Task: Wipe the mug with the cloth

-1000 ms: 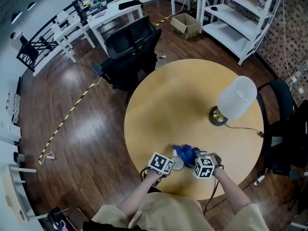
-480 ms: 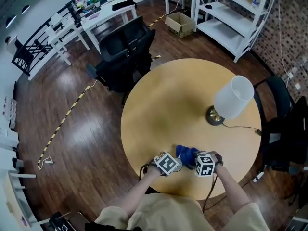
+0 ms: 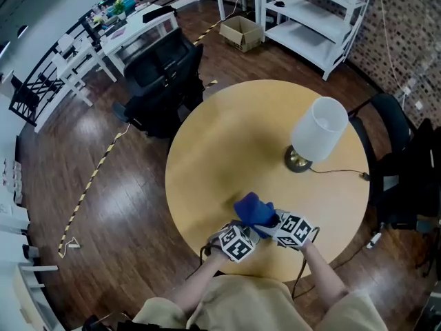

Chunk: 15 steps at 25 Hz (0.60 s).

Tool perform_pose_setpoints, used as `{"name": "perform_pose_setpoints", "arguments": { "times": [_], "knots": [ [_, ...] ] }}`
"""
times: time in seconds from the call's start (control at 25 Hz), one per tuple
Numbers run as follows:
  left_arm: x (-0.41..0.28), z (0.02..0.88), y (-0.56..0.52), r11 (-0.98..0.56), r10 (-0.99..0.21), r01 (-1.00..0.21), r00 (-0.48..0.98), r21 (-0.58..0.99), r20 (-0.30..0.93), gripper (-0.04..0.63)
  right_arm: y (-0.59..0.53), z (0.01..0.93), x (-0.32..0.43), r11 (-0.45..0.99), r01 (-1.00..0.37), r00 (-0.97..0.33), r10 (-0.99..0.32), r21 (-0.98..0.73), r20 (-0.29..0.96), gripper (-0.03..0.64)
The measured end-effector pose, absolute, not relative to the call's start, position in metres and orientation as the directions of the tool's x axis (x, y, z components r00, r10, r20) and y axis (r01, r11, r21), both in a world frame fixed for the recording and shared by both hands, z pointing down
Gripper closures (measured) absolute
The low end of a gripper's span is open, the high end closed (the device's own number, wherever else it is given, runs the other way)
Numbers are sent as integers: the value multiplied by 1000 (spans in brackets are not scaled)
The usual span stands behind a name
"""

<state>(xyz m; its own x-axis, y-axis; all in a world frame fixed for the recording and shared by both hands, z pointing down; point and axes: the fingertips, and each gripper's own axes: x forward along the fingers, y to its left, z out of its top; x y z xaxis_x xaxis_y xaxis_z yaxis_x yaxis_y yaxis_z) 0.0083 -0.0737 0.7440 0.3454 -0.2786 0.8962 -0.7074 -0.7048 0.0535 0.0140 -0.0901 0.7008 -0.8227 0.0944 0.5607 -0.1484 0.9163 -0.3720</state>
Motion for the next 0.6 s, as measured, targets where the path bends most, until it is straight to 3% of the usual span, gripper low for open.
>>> {"name": "perform_pose_setpoints", "arguments": {
  "times": [0.08,0.24,0.4,0.6],
  "knots": [
    [8,743,-71,-713,-298,-699,369,52,880,566,-81,712,4,919,-134,-826,103,-371,554,545],
    [3,739,-65,-739,-350,-673,423,30,836,565,-98,726,12,891,-241,-840,7,-385,543,546],
    [-2,737,-60,-738,-405,-675,443,0,799,565,-108,732,17,817,-305,-872,-33,-490,488,548],
    [-20,736,-52,-681,-472,-731,472,32,745,565,-99,767,26,765,-378,-836,-40,-521,548,552]
  ]
}}
